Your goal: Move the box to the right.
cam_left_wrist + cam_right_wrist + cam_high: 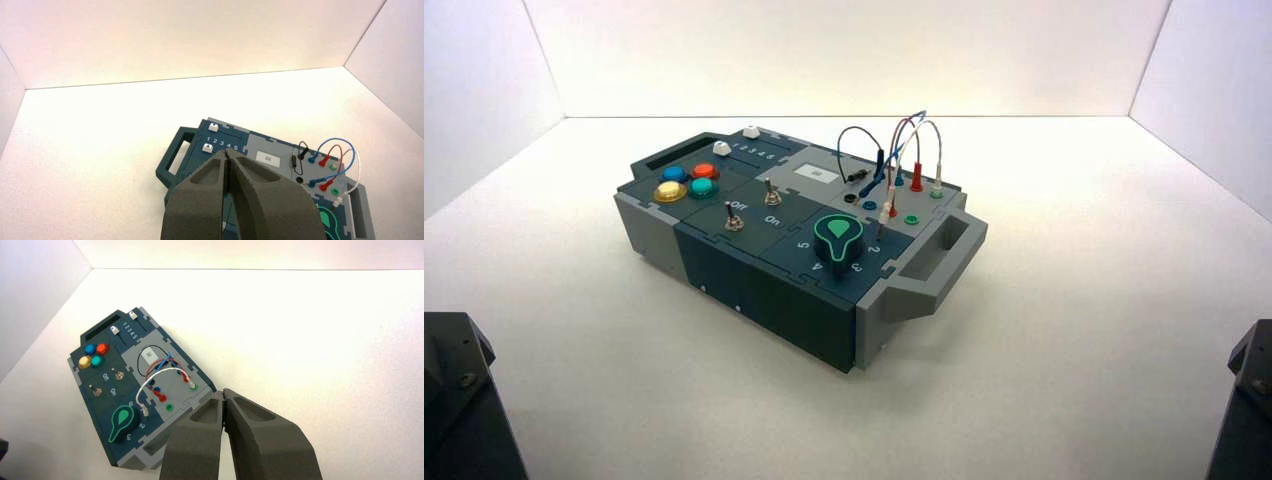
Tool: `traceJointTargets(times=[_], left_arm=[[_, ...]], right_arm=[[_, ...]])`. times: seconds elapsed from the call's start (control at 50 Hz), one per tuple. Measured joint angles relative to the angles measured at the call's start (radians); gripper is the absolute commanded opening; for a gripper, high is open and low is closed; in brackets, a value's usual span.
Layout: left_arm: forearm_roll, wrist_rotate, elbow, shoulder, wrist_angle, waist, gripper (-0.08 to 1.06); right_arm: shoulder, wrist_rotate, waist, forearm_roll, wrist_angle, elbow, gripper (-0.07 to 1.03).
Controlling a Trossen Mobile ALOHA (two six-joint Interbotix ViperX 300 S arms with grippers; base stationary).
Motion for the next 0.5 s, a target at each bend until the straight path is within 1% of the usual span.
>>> traceJointTargets(times=[0.22, 0.5], left_arm=[[-0.002, -0.002, 0.0, 0.0, 0.005, 0.002, -0.03], [-0.002, -0.002, -0.002, 0.002, 0.006, 0.0, -0.03]], right_arm=[[0.002, 0.0, 0.02, 0.0, 0.002, 0.0, -0.02], [0.002, 0.0, 0.081, 0.002, 0.002, 0.0, -0.02]])
